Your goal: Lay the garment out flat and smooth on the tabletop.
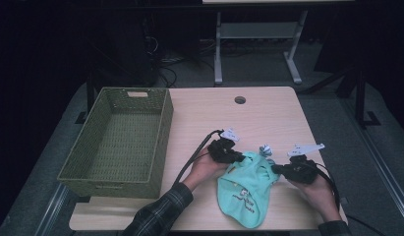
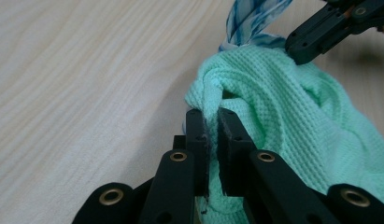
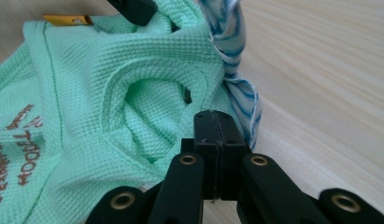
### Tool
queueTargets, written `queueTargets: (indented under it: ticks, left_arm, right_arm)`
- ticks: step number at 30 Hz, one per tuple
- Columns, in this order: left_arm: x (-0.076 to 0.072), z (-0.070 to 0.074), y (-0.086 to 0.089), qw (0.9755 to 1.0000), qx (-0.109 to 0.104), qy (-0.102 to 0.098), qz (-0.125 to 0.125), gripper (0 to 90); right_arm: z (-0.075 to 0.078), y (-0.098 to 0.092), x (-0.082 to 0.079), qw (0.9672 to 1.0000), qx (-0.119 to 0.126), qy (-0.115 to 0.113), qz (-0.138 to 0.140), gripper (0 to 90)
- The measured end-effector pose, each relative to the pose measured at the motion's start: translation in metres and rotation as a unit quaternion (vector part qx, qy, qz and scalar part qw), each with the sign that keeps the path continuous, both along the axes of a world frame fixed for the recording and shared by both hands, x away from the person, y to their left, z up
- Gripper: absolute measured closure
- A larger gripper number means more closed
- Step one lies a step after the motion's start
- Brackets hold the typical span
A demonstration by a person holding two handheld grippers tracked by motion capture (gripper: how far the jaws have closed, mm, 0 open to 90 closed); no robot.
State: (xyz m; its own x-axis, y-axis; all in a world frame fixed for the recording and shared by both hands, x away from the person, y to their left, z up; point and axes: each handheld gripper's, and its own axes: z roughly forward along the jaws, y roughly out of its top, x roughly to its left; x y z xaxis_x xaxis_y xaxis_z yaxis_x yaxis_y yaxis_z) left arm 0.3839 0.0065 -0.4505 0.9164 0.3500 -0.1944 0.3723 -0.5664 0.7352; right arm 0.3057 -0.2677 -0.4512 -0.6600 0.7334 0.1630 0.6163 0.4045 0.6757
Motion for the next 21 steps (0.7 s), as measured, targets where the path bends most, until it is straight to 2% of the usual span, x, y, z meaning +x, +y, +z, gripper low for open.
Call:
queueTargets:
  ticks: [7, 13, 17, 21]
  left_arm:
    - [-0.003, 0.026, 0.020, 0.9989, -0.024, -0.032, 0.025, 83.8]
    - [-0.009, 0.048, 0.043, 0.9948, -0.046, -0.070, 0.059, 83.8]
    - [-0.015, 0.056, 0.059, 0.9922, -0.045, -0.090, 0.074, 83.8]
    - [-0.021, 0.047, 0.069, 0.9922, -0.025, -0.084, 0.088, 83.6]
  right_arm:
    - [0.016, 0.004, 0.005, 0.9994, 0.010, -0.033, -0.002, 89.7]
    - [0.032, 0.013, 0.014, 0.9977, 0.025, -0.063, 0.001, 89.7]
    - [0.041, 0.024, 0.019, 0.9955, 0.031, -0.088, 0.011, 89.7]
    - [0.036, 0.035, 0.028, 0.9960, 0.024, -0.084, 0.020, 89.6]
